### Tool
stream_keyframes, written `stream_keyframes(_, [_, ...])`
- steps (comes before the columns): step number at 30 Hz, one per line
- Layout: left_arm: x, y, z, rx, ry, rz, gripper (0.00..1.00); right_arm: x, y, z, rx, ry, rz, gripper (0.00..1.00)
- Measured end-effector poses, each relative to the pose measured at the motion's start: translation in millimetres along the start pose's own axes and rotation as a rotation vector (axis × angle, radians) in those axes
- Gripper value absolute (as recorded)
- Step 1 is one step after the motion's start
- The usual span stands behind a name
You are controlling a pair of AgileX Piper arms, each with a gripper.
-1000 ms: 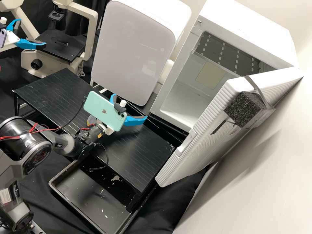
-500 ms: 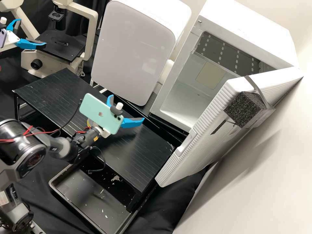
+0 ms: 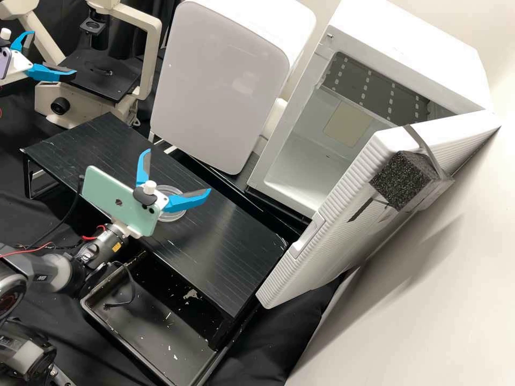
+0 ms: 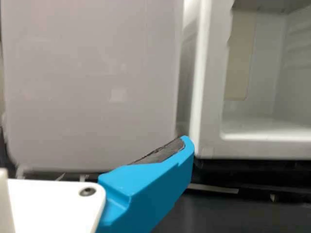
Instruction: Place the petri dish in the incubator
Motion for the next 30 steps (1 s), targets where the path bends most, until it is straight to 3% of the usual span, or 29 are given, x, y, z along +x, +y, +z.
stream_keyframes(8, [0,0.0,0,0.0,0.0,0.0,1.0,-19,-15,6,-0.031,-0.064,-0.05,1.0])
stream_keyframes(16, [0,0.0,0,0.0,0.0,0.0,1.0,-31,-17,7,-0.011,-0.086,-0.046,1.0])
stream_keyframes(30, [0,0.0,0,0.0,0.0,0.0,1.0,-27,-32,20,-0.025,-0.162,-0.119,1.0])
